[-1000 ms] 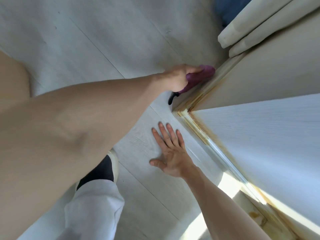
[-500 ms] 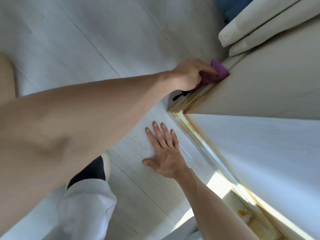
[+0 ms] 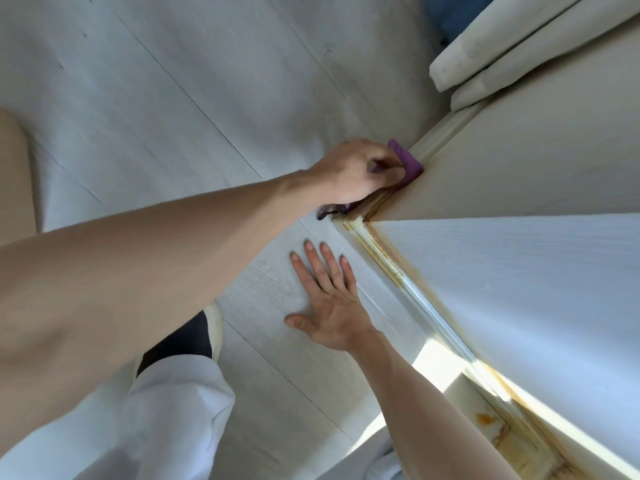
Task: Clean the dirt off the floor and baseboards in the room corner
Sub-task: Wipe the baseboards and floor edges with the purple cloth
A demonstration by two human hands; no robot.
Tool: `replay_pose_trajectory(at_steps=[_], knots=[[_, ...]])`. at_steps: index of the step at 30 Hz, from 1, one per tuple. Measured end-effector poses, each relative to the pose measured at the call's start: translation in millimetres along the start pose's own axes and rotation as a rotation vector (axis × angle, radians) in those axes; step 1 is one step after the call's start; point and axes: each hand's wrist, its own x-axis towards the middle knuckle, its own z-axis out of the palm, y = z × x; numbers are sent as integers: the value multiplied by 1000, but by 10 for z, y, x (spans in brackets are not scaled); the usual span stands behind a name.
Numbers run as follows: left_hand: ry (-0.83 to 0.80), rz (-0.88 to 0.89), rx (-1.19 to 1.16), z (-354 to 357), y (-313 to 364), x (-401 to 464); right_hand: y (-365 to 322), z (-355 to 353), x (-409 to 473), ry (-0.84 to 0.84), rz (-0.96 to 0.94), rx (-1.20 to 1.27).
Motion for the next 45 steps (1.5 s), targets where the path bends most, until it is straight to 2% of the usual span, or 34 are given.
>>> replay_pose_trajectory(at_steps=[6,8,11,16,18,22,27,32,37,42,45], knots=[[116,40,78,90,88,273,19,15,8,28,-6,-1],[99,51,148,78,-16,86,12,17,1,44,-14,15],[64,53,131,35,-185,-306,17,24,-6,52,-8,24],[68,58,225,6,102,219,17,20,-9,44,-4,14],[62,61,252,-7,41,152,7,14,-5,37,-9,7],[-5,123,235,-67,-155,-257,13,14,-14,41,-5,18],[68,53,186,6,107,191,13,14,-6,28,-5,8],[19,69,181,-77,-205,-317,26,26,-4,35,-7,2],[91,57,134,-22,35,95,24,26,1,22,0,-5],[59,48,148,-70,-177,-420,19,30,-11,43,-4,0],[91,60,152,-74,-26,-170,16,38,4,38,-5,-9]])
